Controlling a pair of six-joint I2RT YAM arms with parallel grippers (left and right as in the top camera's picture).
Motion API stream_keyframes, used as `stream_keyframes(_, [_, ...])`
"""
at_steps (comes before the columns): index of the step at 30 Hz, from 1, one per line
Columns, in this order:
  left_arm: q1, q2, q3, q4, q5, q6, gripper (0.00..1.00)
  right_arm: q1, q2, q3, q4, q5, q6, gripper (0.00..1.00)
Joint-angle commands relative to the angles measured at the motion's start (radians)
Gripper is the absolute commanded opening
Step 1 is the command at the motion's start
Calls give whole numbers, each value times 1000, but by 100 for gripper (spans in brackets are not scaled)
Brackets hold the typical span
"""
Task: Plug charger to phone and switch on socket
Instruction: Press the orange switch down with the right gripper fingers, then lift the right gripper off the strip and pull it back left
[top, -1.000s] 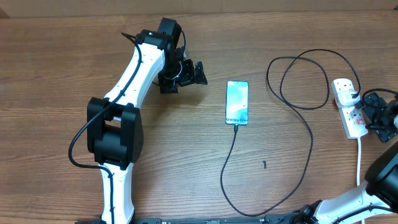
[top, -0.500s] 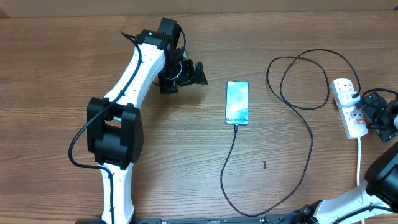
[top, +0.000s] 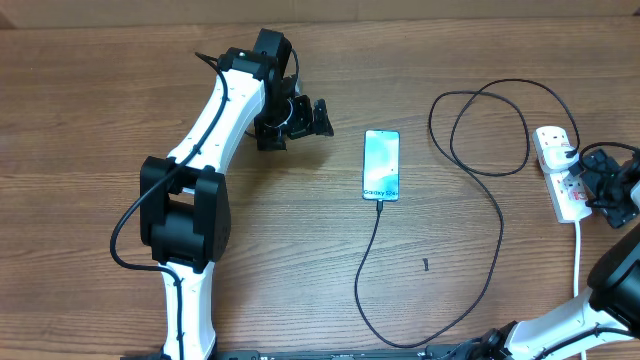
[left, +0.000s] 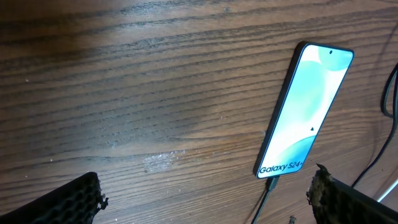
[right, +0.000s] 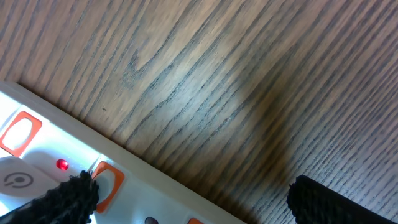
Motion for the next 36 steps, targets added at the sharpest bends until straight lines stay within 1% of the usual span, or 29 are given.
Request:
stream_keyframes(1, [-3,-26,8,-2,-6,27,100,27,42,-7,-21,-10,-7,100])
stream_keyframes(18, [-3,-26,8,-2,-6,27,100,30,42,-7,-89,-10,-7,99])
stream_keyframes(21, [-3,-26,8,-2,-6,27,100,30,41,-6,-110,-10,-6,94])
stream_keyframes(22, [-3,-26,8,-2,-6,27,100,30,39,-4,-116,-10,-6,89])
stream_keyframes(23, [-3,-26,8,-2,-6,27,100,30,34,-2,-121,-10,-6,88])
stream_keyframes(27, [-3,-26,8,-2,-6,27,100,30,-12,26,-159,35,6,87])
stream_keyframes(30, [-3,-26,8,-2,-6,27,100,30,-70,35,-178,72,47,88])
stream_keyframes(36, [-3,-26,8,-2,-6,27,100,31,-190,35,-196,68,91,87])
